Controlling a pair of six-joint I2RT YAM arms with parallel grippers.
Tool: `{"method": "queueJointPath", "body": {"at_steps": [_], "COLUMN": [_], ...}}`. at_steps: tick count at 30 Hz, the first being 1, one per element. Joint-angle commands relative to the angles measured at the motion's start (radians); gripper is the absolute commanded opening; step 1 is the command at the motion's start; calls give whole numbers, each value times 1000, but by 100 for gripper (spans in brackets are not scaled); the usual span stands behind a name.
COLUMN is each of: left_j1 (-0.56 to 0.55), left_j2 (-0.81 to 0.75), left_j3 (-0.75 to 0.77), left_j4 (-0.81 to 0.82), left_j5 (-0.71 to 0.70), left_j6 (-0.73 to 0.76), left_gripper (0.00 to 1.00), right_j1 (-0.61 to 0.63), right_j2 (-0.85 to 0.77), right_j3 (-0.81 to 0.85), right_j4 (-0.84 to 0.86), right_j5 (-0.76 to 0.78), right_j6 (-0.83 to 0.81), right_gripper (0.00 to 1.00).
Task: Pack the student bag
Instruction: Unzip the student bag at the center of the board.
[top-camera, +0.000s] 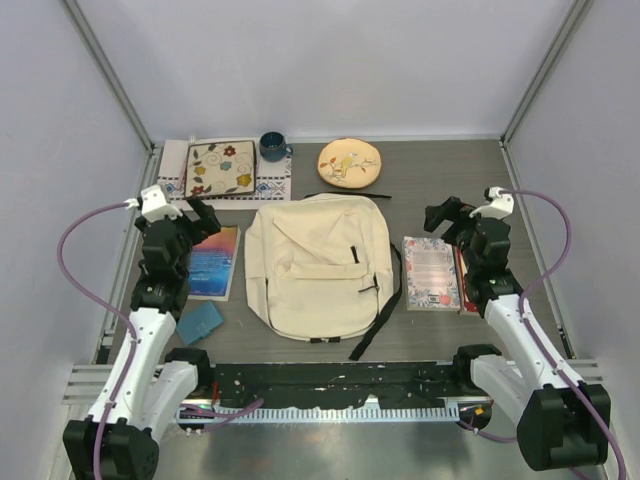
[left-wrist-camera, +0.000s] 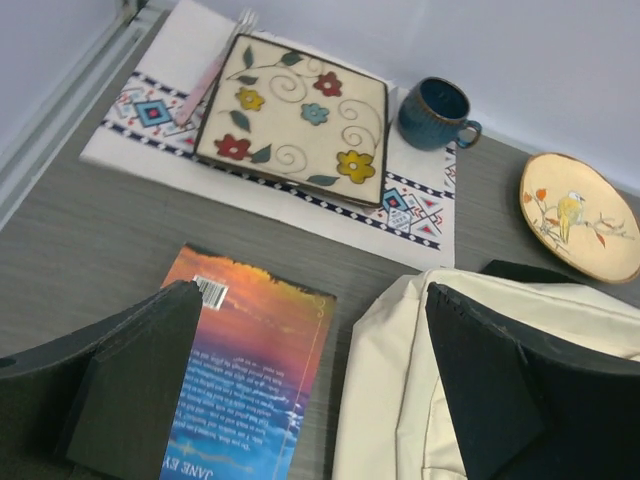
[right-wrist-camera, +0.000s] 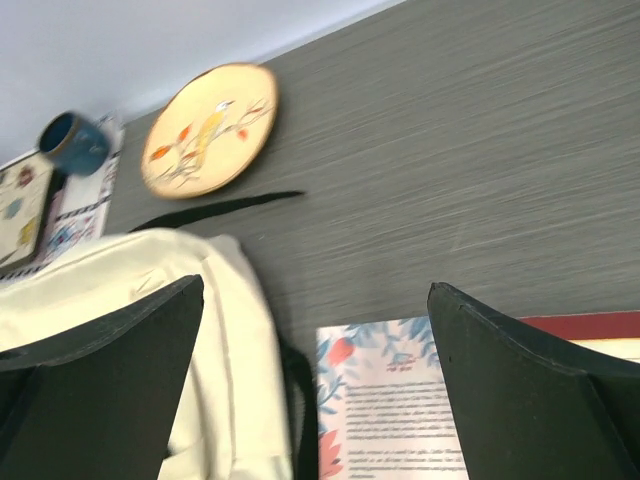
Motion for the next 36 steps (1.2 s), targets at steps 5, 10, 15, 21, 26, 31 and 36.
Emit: {"method": "queueJointPath", "body": {"at_steps": [5,10,15,21,26,31,36], "left_j1": [3,3,3,-17,-90,-135,-147], "left_j2": [-87,-165,-227,-136,-129,-93,-112], "left_j3": [109,45,-67,-69,-69,-15,-1], "left_j4": [-385,-399,-293,-337,-353,-413,-459], "left_j5": [-16,55,262,322,238,210,181], "left_j6": [-286,-326,-381,-363,-345,-308,-292], "left_gripper": [99,99,100,100,100,100,99], "right_j1": [2,2,2,45,181,231,238], "right_j2": [22,108,190,380,473,595,677], "right_j3": [21,84,106,158,208,253,293], "right_j4": [16,-83,-86,-71,-77,-78,-103], "right_j5": [-254,-339,-434,-573,-433,-250,-148], "right_j6": [33,-6,11,28,-9,-3,-47], "right_gripper": [100,97,92,87,88,90,92]}}
